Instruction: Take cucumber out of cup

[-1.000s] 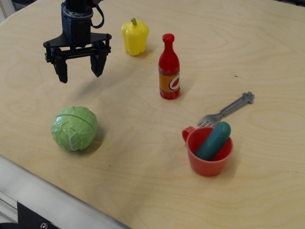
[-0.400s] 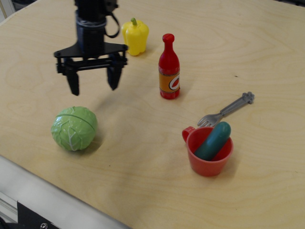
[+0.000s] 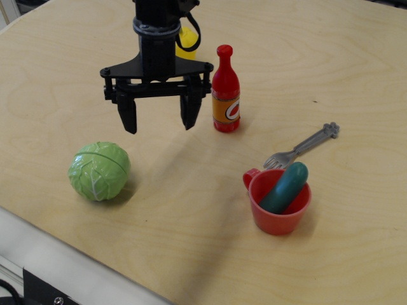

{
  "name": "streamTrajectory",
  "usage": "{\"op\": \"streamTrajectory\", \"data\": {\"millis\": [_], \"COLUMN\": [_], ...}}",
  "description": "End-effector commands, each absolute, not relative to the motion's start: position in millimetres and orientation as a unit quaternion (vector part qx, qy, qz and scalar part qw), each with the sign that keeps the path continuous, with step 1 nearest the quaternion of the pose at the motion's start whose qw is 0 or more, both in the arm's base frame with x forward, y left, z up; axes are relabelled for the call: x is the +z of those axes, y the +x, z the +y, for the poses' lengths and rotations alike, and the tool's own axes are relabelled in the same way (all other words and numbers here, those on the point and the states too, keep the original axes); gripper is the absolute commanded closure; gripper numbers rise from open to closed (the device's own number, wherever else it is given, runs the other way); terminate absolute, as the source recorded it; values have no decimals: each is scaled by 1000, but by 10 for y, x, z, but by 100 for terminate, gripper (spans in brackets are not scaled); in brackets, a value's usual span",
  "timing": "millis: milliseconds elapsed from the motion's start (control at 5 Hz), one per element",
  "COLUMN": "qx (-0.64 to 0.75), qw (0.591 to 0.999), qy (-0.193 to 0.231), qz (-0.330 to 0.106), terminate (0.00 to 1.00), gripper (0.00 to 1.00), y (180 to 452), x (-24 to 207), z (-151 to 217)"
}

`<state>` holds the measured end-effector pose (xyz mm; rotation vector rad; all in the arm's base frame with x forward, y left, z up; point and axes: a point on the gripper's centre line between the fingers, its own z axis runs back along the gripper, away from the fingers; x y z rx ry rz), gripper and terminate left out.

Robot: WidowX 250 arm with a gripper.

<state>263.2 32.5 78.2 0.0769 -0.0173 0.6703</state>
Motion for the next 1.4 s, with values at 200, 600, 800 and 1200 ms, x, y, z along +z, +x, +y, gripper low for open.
{"op": "streamTrajectory", "data": {"millis": [200, 600, 800, 1200], "qx": [141, 94, 85, 83], "qw": [990, 995, 996, 996], "qy": [8, 2, 6, 21], "qz": [-22, -30, -36, -18], "terminate": [0, 0, 0, 0], "gripper": [0, 0, 0, 0], "y": [2572, 2705, 2738, 2788], "x": [914, 841, 837, 675], "z": [-465, -799, -895, -981]}}
